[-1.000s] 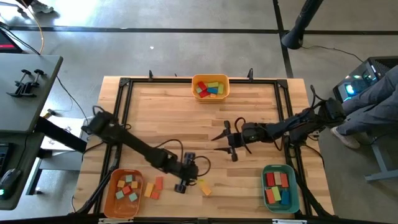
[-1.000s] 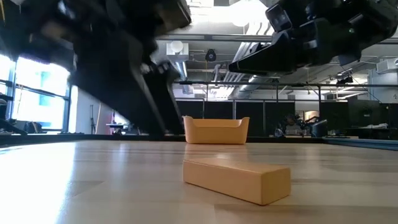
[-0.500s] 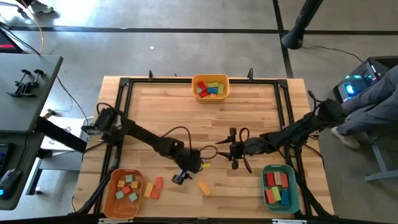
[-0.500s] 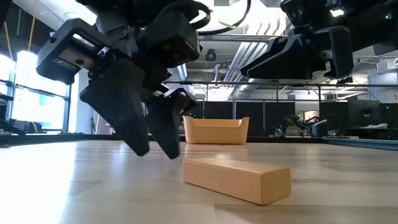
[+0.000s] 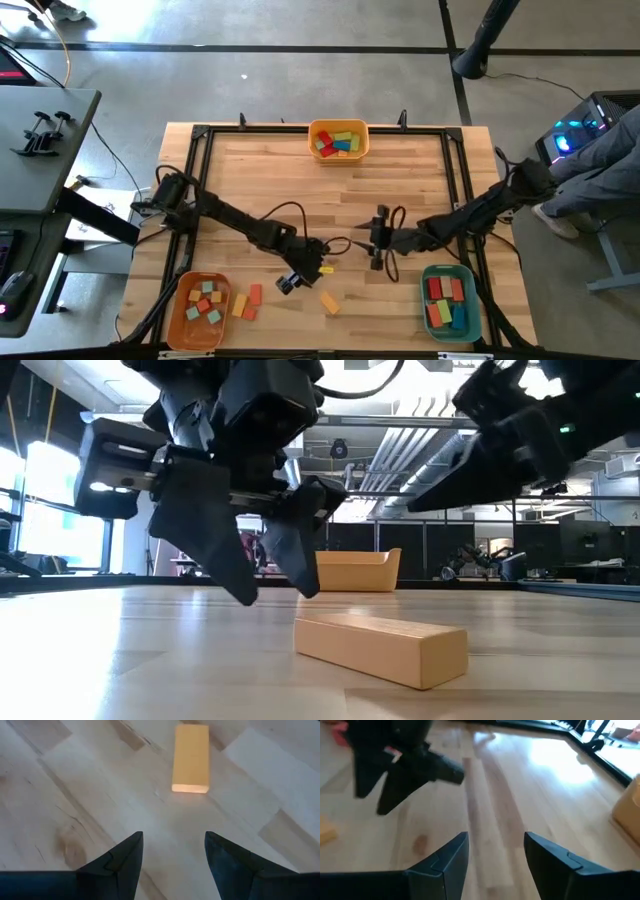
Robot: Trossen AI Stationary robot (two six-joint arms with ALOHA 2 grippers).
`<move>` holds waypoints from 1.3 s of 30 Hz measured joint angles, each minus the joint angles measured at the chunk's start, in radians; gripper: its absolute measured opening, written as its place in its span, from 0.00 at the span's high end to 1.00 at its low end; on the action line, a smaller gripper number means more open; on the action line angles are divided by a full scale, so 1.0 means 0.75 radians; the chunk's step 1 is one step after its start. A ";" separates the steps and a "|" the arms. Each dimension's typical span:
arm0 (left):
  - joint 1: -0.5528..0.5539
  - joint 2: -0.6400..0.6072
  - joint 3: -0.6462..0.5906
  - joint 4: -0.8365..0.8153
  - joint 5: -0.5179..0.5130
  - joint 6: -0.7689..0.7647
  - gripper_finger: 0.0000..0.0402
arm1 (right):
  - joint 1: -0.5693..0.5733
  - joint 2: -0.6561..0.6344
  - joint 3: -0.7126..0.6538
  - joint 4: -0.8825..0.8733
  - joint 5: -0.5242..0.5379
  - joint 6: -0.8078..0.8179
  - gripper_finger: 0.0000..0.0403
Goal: Sort blocks by size
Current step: Put the small yellow rectangle block into the yellow bin
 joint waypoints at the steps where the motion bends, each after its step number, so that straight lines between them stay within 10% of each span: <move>1: -0.008 0.000 0.000 0.001 -0.001 0.013 0.50 | 0.025 0.000 0.000 -0.018 0.011 0.029 0.53; 14: -0.160 0.024 0.001 0.273 -0.172 -0.020 0.50 | 0.308 0.001 0.000 -0.065 0.196 0.309 0.53; 31: -0.144 0.248 0.003 0.569 -0.126 -0.171 0.48 | 0.257 0.001 0.000 -0.087 0.223 0.242 0.53; 39: -0.143 0.232 0.005 0.500 -0.180 -0.390 0.72 | 0.295 -0.006 0.001 -0.025 0.234 0.191 0.53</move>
